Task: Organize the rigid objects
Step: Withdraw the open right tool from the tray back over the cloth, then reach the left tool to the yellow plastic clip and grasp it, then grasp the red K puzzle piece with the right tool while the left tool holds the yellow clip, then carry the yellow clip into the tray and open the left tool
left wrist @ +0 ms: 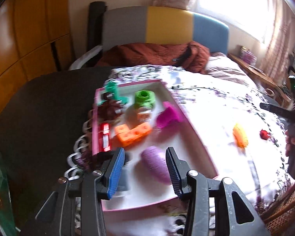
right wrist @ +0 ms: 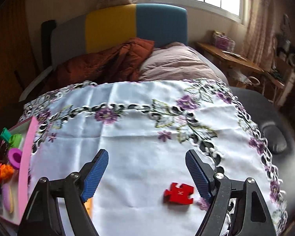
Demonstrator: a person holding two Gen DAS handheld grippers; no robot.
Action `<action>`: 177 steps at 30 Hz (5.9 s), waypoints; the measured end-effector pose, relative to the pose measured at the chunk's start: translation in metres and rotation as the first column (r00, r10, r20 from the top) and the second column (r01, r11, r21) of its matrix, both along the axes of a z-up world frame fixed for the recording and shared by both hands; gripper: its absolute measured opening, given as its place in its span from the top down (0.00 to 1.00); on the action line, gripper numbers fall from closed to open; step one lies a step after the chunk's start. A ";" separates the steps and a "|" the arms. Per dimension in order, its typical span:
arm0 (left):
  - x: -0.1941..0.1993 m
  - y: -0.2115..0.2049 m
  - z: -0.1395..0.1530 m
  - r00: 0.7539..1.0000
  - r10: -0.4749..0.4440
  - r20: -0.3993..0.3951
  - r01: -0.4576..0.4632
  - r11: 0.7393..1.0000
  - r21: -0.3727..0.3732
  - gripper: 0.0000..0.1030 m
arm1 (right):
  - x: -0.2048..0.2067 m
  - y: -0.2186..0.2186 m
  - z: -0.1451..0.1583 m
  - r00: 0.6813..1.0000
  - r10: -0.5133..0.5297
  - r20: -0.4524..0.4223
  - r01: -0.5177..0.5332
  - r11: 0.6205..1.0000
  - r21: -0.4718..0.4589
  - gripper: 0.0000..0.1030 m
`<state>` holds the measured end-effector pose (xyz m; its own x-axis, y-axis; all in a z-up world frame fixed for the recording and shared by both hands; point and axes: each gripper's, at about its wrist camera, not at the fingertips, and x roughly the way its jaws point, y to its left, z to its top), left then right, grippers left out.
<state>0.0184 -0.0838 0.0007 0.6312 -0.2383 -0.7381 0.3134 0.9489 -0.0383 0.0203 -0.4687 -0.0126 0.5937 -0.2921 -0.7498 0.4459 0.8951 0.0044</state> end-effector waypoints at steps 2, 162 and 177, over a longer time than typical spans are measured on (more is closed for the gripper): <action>-0.001 -0.018 0.002 0.999 -0.047 0.010 0.047 0.999 0.008 0.57 | -0.002 -0.021 -0.008 0.995 -0.088 -0.043 0.091 0.995 0.051 0.21; 0.074 -0.013 -0.040 0.973 0.085 -0.213 -0.131 0.968 -0.212 0.73 | 0.012 -0.018 -0.070 0.935 0.004 -0.356 0.001 1.000 0.013 0.55; 0.034 0.007 -0.006 0.991 0.124 -0.059 -0.129 0.988 -0.083 0.73 | 0.020 0.016 -0.065 0.936 0.171 -0.306 -0.161 0.985 0.060 0.55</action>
<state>0.0522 -0.0770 -0.0053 0.6207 -0.2231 -0.7516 0.1866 0.9731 -0.1348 0.0399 -0.4523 -0.0776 0.3689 -0.1809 -0.9117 0.2749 0.9582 -0.0789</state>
